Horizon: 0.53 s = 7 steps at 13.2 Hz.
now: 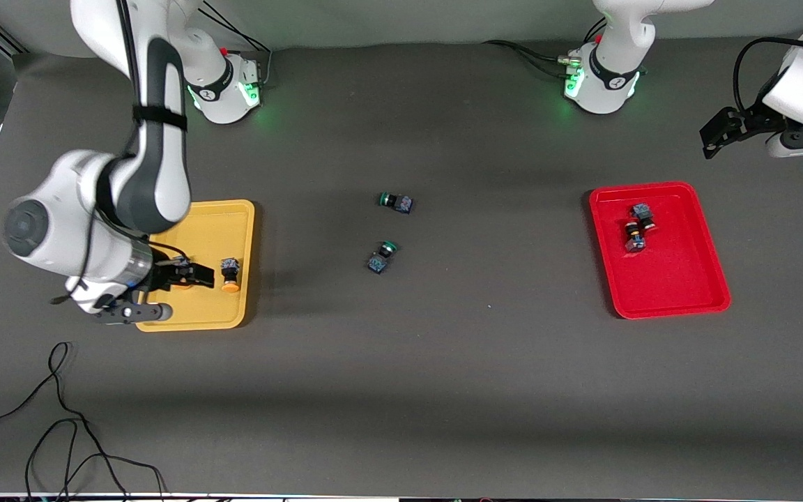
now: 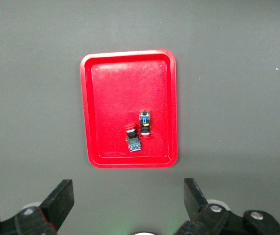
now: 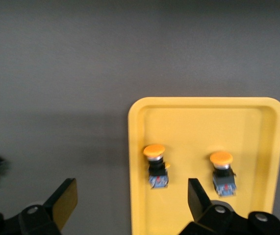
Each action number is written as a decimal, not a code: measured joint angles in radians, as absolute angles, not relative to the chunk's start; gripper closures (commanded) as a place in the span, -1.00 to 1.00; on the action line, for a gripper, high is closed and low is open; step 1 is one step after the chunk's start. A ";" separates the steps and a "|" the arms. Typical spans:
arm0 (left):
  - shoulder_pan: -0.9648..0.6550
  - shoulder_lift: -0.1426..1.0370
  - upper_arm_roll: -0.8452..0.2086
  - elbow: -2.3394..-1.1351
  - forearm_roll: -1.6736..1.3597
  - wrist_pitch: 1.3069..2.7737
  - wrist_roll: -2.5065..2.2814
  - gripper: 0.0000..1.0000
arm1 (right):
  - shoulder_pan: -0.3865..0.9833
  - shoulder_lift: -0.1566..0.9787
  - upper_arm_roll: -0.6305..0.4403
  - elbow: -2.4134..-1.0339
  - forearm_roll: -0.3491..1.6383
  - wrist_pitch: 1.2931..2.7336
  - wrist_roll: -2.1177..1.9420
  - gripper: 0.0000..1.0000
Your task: Place red and yellow buttons in trays
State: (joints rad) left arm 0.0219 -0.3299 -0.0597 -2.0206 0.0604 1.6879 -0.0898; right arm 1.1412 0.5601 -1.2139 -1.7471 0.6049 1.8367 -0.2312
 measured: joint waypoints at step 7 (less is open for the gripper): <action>0.020 -0.314 -0.060 -2.002 0.051 1.678 -0.087 -1.00 | 1.208 0.548 -1.394 -1.499 0.554 1.589 -0.114 -1.00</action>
State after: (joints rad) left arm 0.0204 -0.3137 -0.0598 -2.0023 0.0512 1.6783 -0.0869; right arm 1.2083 0.5482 -1.3936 -1.4994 0.5541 1.5890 -0.1137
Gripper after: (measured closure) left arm 0.000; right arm 0.000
